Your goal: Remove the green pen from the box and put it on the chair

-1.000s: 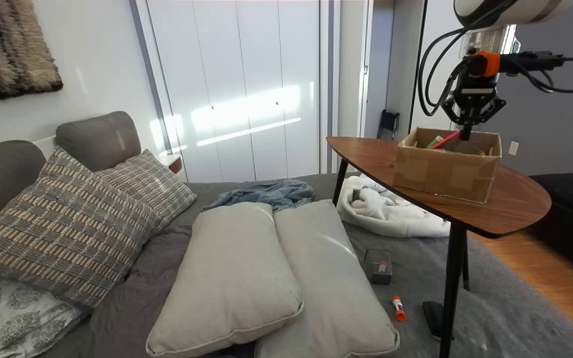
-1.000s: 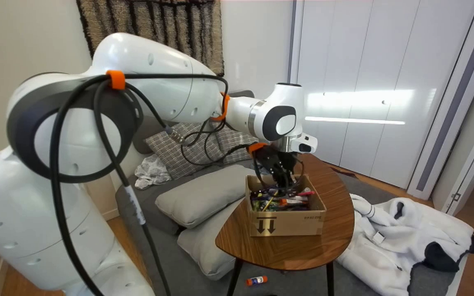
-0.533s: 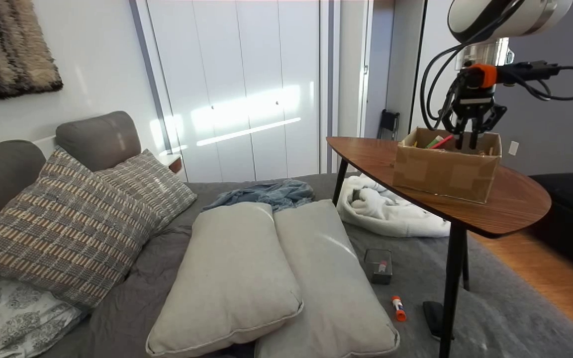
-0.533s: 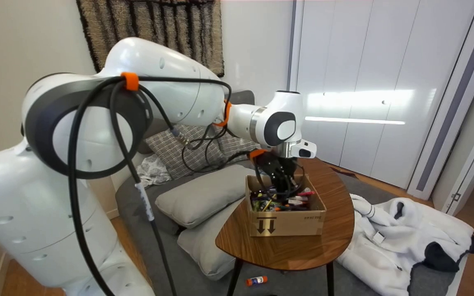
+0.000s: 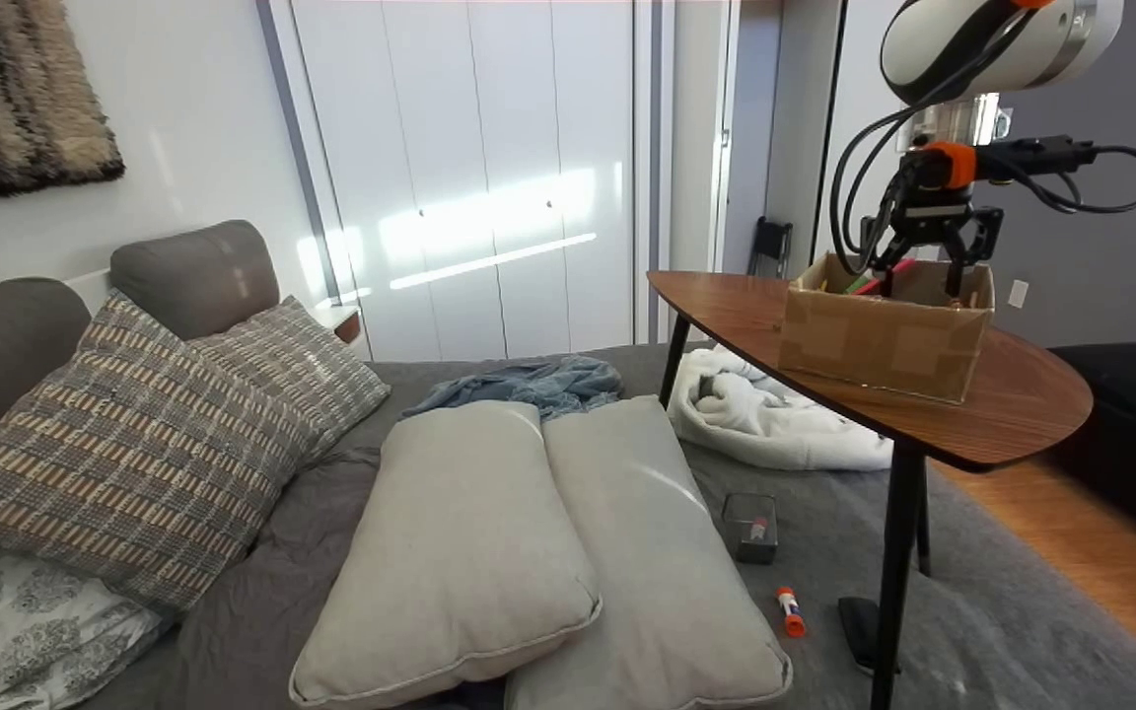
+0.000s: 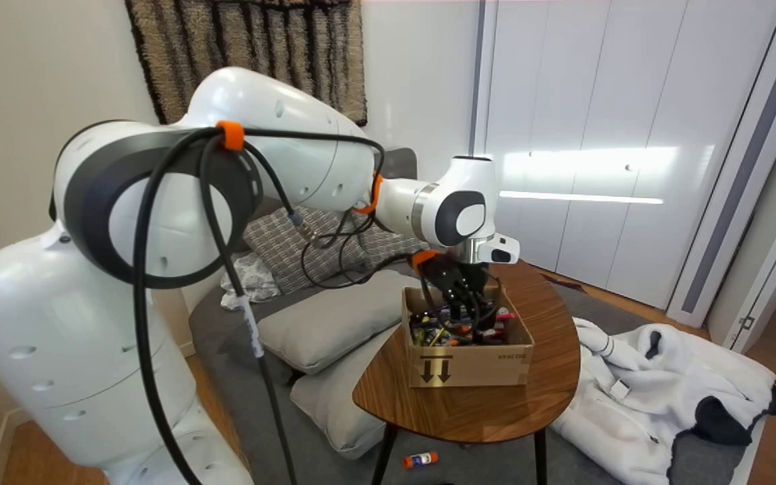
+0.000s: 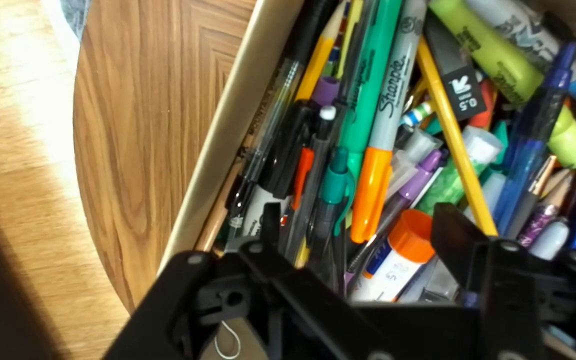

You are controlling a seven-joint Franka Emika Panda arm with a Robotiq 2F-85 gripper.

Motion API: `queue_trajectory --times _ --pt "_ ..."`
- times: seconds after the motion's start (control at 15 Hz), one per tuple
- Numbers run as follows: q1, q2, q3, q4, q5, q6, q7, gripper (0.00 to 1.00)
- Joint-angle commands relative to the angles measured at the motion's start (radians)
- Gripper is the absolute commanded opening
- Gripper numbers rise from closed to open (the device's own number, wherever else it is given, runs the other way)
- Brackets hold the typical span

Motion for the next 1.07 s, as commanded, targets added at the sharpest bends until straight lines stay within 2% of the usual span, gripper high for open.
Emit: queue_trajectory --times 0.0,0.47,0.73,1.0 --pt "0.004 0.012 -0.003 -0.003 -0.013 0.027 0.004 0.51" --pt "0.001 0.026 -0.009 0.006 -0.022 0.012 0.013 0.00" --pt "-0.001 0.007 -0.012 0.007 -0.039 -0.002 0.024 0.02" --pt "-0.005 -0.072 -0.011 0.002 -0.070 -0.030 0.018 0.02"
